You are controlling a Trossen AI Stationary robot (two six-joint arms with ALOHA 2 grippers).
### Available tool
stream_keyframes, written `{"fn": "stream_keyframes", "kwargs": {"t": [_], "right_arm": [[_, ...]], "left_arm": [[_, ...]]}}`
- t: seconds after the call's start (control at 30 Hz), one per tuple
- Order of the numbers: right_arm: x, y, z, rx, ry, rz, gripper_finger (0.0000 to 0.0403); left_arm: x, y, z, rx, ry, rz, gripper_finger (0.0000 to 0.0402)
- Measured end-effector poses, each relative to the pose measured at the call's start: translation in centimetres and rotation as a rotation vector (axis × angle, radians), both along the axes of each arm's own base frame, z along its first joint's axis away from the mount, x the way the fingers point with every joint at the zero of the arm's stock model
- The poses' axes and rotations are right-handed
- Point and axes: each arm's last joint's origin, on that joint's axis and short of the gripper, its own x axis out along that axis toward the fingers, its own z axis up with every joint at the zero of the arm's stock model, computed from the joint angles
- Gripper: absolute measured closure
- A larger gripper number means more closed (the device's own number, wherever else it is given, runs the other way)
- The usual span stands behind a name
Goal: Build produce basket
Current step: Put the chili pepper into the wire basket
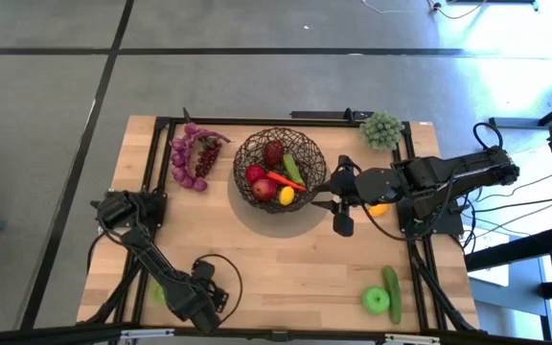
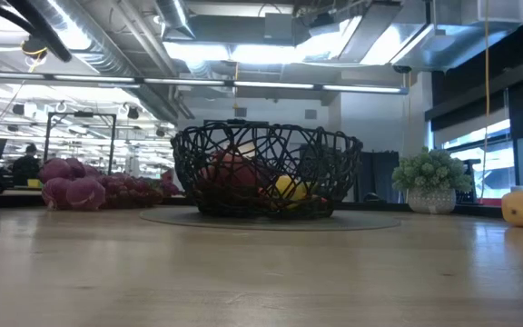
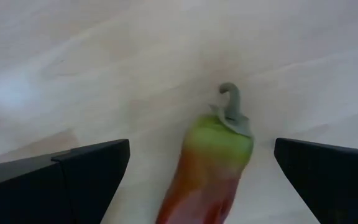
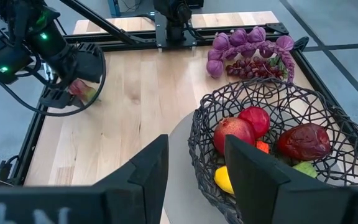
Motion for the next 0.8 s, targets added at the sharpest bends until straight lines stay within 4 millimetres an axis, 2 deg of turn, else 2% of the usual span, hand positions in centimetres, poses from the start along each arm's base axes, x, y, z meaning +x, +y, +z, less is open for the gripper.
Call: {"fn": "stream_keyframes", "kwargs": {"t": [0.33, 0.8], "right_arm": [[0.01, 0.0, -0.01, 0.0, 0.0, 0.0, 0.0248], [0.02, 0.0, -0.02, -0.001, 0.001, 0.0, 0.0248]], "left_arm": [[-0.15, -0.17, -0.02, -0.052, 0.083, -0.173, 0.0008], [-0.21, -0.88, -0.04, -0.047, 0.015, -0.255, 0.0008]]}}
